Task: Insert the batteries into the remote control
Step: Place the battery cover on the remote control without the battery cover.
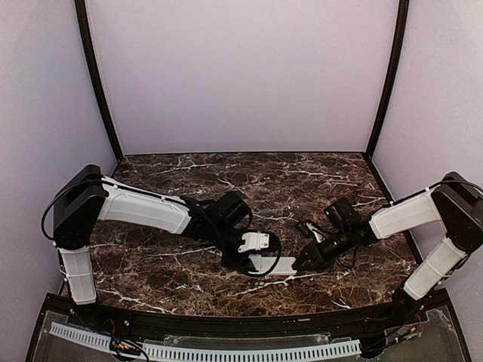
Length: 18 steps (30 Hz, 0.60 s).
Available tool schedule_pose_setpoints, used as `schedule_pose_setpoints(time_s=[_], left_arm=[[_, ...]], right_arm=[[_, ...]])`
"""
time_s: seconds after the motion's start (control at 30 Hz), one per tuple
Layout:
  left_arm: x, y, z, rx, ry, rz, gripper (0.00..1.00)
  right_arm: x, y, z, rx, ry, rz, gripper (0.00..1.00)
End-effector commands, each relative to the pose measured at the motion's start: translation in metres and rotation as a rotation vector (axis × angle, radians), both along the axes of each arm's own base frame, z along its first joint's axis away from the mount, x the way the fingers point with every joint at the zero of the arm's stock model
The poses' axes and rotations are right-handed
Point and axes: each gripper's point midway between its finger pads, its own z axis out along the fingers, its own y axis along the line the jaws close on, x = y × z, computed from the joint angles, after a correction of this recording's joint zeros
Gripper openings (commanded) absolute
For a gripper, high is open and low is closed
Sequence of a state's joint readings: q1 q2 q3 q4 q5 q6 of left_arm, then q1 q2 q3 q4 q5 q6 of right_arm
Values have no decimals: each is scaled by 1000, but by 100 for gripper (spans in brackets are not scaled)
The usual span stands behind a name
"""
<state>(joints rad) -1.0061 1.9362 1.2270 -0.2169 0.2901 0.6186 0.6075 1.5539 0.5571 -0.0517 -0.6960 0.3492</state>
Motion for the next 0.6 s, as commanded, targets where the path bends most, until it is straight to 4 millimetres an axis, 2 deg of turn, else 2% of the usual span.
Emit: schedule_pose_setpoints(time_s=[0.0, 0.23, 0.57], left_arm=[[-4, 19, 4, 38, 17, 36, 39], [-5, 21, 5, 27, 27, 44, 39], [-6, 5, 14, -37, 58, 26, 40]], right_arm=[[-3, -6, -10, -31, 9, -6, 25], [-4, -6, -11, -28, 13, -3, 25], [-4, -4, -10, -16, 16, 0, 25]])
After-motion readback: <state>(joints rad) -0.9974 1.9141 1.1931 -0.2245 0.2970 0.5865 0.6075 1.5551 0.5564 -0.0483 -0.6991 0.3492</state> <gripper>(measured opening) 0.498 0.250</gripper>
